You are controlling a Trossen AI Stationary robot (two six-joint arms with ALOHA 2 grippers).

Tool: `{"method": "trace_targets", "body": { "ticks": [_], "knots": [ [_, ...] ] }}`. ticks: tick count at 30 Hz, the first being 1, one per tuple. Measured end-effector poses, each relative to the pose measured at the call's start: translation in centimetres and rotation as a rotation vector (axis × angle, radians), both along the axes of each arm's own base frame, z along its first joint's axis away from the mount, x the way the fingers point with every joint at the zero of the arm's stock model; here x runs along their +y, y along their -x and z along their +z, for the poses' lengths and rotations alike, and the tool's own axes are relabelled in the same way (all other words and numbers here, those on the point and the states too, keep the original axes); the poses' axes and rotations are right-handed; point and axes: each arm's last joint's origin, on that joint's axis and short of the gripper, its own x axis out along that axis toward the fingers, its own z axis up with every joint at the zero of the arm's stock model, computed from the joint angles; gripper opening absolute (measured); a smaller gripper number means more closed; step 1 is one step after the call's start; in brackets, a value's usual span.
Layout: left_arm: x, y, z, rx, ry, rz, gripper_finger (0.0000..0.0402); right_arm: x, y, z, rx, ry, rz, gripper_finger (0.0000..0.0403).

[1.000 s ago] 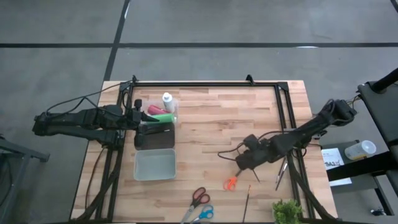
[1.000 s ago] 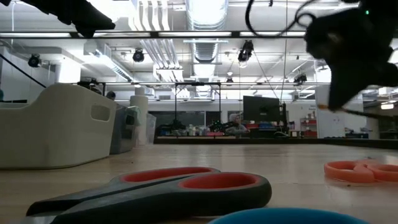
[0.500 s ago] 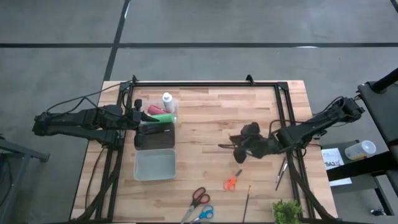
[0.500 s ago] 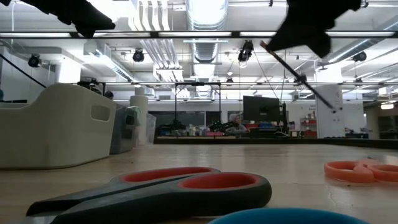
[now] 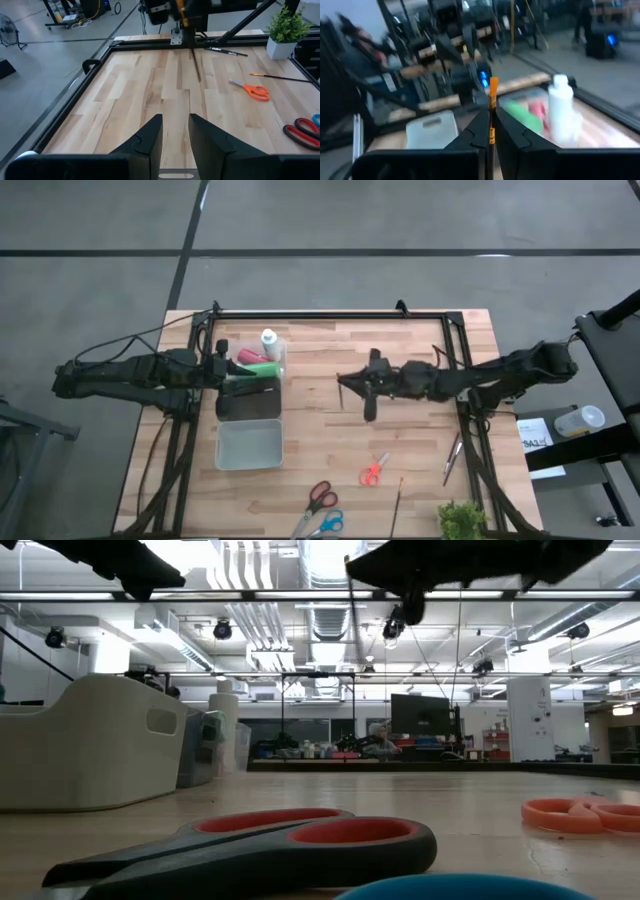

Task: Pick & Place Paint Supplies
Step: Put the top orange paint brush into the black bin

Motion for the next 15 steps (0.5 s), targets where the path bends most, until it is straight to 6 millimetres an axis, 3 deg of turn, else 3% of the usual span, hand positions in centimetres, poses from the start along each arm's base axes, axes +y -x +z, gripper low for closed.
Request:
{"method": "trace_targets", "body": {
  "ticks": [9, 15],
  "knots": [
    [0.0, 0.0, -0.1, 0.012, 0.000, 0.000, 0.0101, -3.3, -4.2, -3.2, -0.181, 0.075, 0.099, 0.0012],
    [0.0, 0.1, -0.3, 0.030, -0.001, 0.000, 0.0101, -4.2, -7.6, -3.5, -0.204, 0.131, 0.149, 0.0012]
  ]
}}
